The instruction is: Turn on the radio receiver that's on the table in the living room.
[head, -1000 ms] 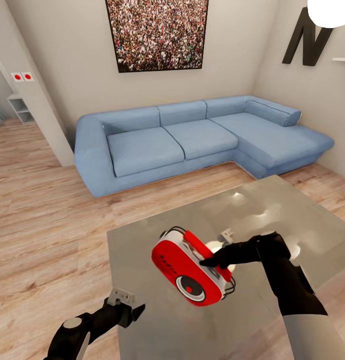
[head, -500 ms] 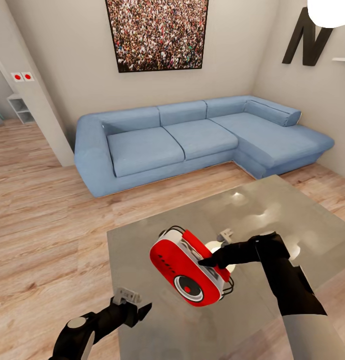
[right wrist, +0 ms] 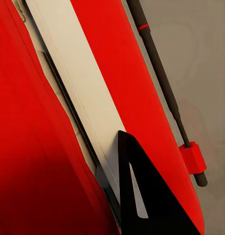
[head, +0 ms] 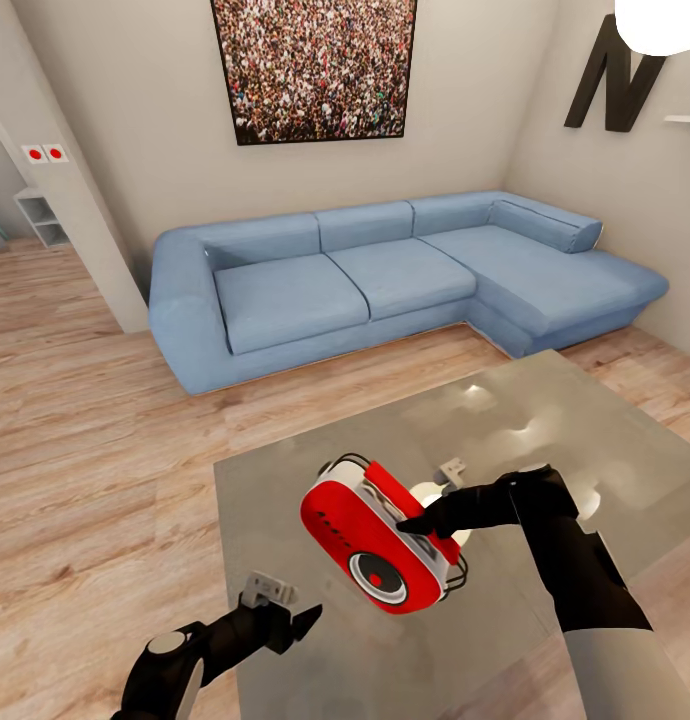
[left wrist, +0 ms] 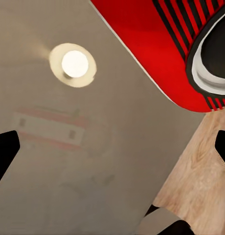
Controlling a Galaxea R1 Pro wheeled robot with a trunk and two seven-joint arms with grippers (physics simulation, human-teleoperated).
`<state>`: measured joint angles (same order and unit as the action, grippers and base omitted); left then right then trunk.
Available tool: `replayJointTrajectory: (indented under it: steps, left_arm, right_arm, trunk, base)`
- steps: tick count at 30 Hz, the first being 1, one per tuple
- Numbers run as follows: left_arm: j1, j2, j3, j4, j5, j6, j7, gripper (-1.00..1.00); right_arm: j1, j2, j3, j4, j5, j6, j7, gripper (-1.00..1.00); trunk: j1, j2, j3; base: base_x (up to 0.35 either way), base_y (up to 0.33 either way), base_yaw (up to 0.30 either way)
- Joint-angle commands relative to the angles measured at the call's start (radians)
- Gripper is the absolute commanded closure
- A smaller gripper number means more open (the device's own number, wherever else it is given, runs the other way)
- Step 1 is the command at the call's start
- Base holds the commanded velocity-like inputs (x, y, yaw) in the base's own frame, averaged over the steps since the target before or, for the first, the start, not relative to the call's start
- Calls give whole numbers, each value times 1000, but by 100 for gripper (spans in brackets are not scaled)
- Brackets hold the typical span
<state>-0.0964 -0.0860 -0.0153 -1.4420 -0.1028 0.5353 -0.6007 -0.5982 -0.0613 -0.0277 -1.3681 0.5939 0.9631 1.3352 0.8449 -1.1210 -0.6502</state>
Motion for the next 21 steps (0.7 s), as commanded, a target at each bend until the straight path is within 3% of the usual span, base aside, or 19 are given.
replayJointTrajectory:
  steps: [1, 6, 7, 10, 16, 21]
  left_arm:
    - [0, 0, 0, 0, 0, 1, 0, -100]
    - [-3, -1, 0, 0, 1, 6, -1, -100]
    - [-3, -1, 0, 0, 1, 6, -1, 100]
    - [-3, -1, 0, 0, 1, 9, -19, 100]
    - [-29, -1, 0, 2, 1, 15, -117, 100]
    - [-32, -4, 0, 2, 3, 17, -131, 100]
  right_arm:
    - [0, 0, 0, 0, -5, 3, 0, 100]
    - [0, 0, 0, 0, -5, 3, -1, 100]
    - [0, 1, 1, 1, -5, 3, -2, 100]
    - [0, 0, 1, 1, -5, 3, -3, 100]
    - [0, 1, 2, 1, -4, 3, -4, 100]
    - [0, 1, 2, 1, -3, 3, -4, 100]
  trunk:
    - [0, 0, 0]
    - [0, 0, 0]
    - [0, 0, 0]
    - [0, 0, 0]
    - [0, 0, 0]
    - [0, 0, 0]
  base:
    - [0, 0, 0]
    - [0, 0, 0]
    - [0, 0, 0]
    - [0, 0, 0]
    - [0, 0, 0]
    - [0, 0, 0]
